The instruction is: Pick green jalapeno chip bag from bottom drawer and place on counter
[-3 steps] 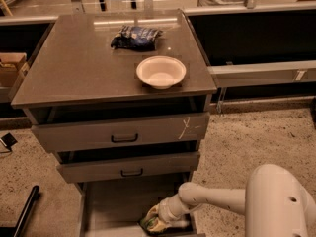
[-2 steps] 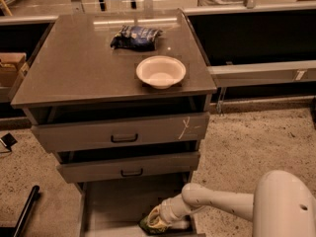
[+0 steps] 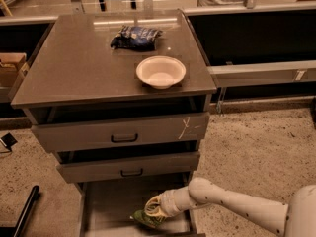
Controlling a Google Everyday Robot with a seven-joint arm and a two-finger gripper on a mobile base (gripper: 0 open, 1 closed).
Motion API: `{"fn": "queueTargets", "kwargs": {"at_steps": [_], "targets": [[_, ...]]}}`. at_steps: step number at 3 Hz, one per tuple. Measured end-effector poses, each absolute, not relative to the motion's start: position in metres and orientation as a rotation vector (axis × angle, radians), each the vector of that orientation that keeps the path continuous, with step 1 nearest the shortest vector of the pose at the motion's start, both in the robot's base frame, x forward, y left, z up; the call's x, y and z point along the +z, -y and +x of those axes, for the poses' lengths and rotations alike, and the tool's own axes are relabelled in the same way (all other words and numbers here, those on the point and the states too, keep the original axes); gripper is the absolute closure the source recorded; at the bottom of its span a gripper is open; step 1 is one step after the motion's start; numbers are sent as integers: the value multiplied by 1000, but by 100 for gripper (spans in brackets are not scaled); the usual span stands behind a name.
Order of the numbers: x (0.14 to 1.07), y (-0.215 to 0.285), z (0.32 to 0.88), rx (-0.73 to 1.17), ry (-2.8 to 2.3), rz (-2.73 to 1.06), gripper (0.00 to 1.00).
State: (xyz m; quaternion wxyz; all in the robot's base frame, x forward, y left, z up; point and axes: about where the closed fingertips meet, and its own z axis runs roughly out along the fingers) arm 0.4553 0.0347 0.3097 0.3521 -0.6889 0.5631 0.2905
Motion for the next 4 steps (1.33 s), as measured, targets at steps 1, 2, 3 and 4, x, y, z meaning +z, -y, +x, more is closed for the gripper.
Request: {"fn": "queueTargets", "kwargs": {"at_steps": [1, 2, 3, 4], "targets": [[407, -30, 473, 757, -1369, -1745, 100], [490, -20, 492, 771, -1270, -1761, 100], [579, 0, 516, 733, -1157, -1802, 100], [597, 7, 518, 743, -1130, -1826, 100]]}}
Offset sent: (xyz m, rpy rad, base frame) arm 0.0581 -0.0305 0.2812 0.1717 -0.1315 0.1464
